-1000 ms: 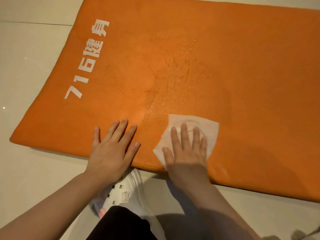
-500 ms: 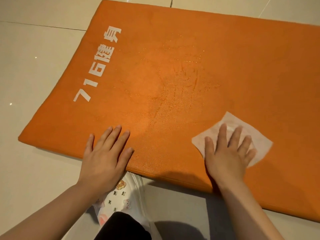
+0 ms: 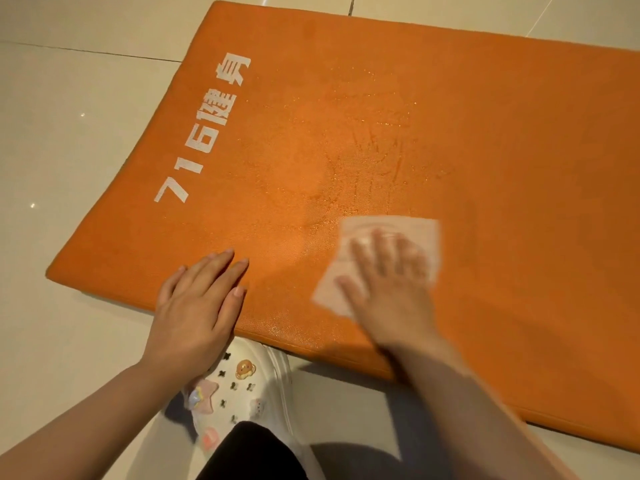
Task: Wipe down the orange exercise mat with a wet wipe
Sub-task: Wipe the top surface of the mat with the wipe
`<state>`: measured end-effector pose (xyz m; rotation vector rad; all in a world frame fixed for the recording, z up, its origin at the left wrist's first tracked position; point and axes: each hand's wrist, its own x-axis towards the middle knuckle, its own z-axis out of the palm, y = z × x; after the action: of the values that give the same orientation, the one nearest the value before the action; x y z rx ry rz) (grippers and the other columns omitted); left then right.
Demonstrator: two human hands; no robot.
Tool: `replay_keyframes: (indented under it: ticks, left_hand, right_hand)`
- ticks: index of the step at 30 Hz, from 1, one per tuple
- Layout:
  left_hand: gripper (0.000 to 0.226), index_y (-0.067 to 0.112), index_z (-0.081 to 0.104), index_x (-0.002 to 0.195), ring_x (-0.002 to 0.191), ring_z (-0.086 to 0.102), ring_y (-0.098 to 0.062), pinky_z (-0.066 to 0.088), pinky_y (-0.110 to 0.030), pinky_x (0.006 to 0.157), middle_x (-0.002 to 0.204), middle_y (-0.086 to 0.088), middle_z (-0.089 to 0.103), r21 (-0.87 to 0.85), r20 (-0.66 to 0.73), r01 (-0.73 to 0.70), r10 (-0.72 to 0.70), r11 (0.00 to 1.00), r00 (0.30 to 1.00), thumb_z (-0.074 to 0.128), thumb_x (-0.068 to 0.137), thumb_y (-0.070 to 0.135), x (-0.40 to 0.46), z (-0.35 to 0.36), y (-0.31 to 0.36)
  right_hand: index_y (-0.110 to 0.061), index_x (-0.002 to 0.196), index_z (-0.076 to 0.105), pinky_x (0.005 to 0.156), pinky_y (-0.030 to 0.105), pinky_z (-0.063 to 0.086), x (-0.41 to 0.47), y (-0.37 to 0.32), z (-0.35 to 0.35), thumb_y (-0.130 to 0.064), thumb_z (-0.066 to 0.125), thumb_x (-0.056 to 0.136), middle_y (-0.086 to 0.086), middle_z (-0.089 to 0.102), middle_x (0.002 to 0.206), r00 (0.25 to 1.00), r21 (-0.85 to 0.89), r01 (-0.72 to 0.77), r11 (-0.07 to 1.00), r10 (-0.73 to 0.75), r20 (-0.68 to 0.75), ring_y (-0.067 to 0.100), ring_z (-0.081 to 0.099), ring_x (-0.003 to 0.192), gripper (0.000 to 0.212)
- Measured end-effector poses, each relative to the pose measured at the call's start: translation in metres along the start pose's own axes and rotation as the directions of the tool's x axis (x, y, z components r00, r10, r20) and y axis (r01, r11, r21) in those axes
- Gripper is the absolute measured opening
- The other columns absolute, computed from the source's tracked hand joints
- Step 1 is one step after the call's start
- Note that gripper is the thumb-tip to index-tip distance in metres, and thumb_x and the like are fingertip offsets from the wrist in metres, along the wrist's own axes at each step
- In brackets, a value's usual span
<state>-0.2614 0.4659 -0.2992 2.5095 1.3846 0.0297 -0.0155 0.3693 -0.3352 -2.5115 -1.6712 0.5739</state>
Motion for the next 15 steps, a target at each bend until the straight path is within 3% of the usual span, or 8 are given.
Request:
replay_keyframes:
  ticks: [2, 4, 8, 10, 12, 13, 15]
  left_hand:
    - [0.053, 0.029, 0.054, 0.140, 0.140, 0.031, -0.011, 0.012, -0.033, 0.113, 0.150, 0.007, 0.046, -0.001, -0.005, -0.008, 0.008, 1.000, 1.000, 0.024, 0.100, 0.048, 0.000, 0.000, -0.001]
    - [0.052, 0.028, 0.056, 0.138, 0.137, 0.034, -0.012, 0.016, -0.035, 0.110, 0.146, 0.006, 0.050, 0.006, -0.012, -0.016, 0.016, 1.000, 1.000, 0.026, 0.100, 0.047, 0.001, 0.001, -0.001]
    - [0.051, 0.027, 0.063, 0.128, 0.124, 0.040, -0.016, 0.023, -0.037, 0.094, 0.133, 0.005, 0.060, 0.026, -0.037, -0.005, 0.006, 1.000, 0.999, 0.030, 0.096, 0.048, 0.012, -0.002, 0.004]
    - [0.050, 0.028, 0.065, 0.123, 0.121, 0.041, -0.015, 0.021, -0.034, 0.090, 0.128, 0.007, 0.061, -0.011, -0.063, 0.034, -0.035, 0.999, 0.997, 0.029, 0.096, 0.049, 0.017, -0.004, 0.004]
    - [0.049, 0.027, 0.065, 0.121, 0.122, 0.041, -0.013, 0.019, -0.031, 0.090, 0.127, 0.006, 0.062, -0.060, -0.088, 0.054, -0.059, 0.997, 0.994, 0.029, 0.096, 0.049, 0.017, -0.003, 0.001]
    - [0.049, 0.026, 0.065, 0.121, 0.123, 0.041, -0.013, 0.020, -0.031, 0.091, 0.129, 0.006, 0.061, -0.067, -0.091, 0.046, -0.052, 0.997, 0.995, 0.029, 0.096, 0.048, 0.016, -0.003, -0.001]
    - [0.048, 0.023, 0.064, 0.124, 0.128, 0.039, -0.014, 0.021, -0.033, 0.096, 0.133, 0.003, 0.059, -0.051, -0.092, 0.023, -0.027, 0.998, 0.995, 0.031, 0.098, 0.046, 0.013, -0.002, -0.006]
  right_hand:
    - [-0.034, 0.156, 0.014, 0.119, 0.047, -0.004, -0.002, 0.056, -0.008, -0.070, 0.000, 0.084, 0.005, -0.002, 0.165, 0.974, -0.059, -0.227, 0.972, 0.225, -0.024, 0.034, -0.001, 0.151, 0.082]
    - [-0.035, 0.157, 0.004, 0.120, 0.047, -0.006, -0.010, 0.094, -0.024, -0.071, 0.000, 0.084, 0.002, -0.012, 0.164, 0.915, -0.048, -0.397, 0.917, 0.399, 0.057, 0.029, -0.009, 0.151, 0.081]
    - [-0.028, 0.157, -0.005, 0.119, 0.052, -0.009, -0.018, 0.079, -0.028, -0.062, 0.008, 0.097, 0.006, -0.020, 0.162, 0.859, 0.016, -0.508, 0.861, 0.505, 0.085, 0.032, -0.016, 0.149, 0.070]
    - [-0.024, 0.158, 0.006, 0.118, 0.049, -0.011, -0.022, 0.034, -0.009, -0.055, 0.010, 0.099, 0.010, -0.015, 0.162, 0.915, -0.014, -0.401, 0.916, 0.401, 0.045, 0.039, -0.008, 0.149, 0.067]
    - [-0.020, 0.149, 0.036, 0.114, 0.047, -0.001, -0.032, -0.026, 0.008, -0.044, 0.029, 0.095, 0.017, 0.015, 0.160, 0.985, 0.032, -0.160, 0.987, 0.161, -0.059, 0.045, 0.023, 0.143, 0.060]
    - [-0.020, 0.144, 0.042, 0.114, 0.048, 0.005, -0.037, -0.055, 0.014, -0.040, 0.037, 0.092, 0.018, 0.029, 0.155, 0.998, 0.047, -0.019, 0.999, 0.022, -0.053, 0.045, 0.033, 0.138, 0.056]
    - [-0.026, 0.144, 0.045, 0.113, 0.055, 0.014, -0.045, -0.098, 0.018, -0.044, 0.033, 0.095, 0.011, 0.041, 0.152, 0.984, 0.092, 0.174, 0.980, -0.176, 0.013, 0.039, 0.036, 0.139, 0.054]
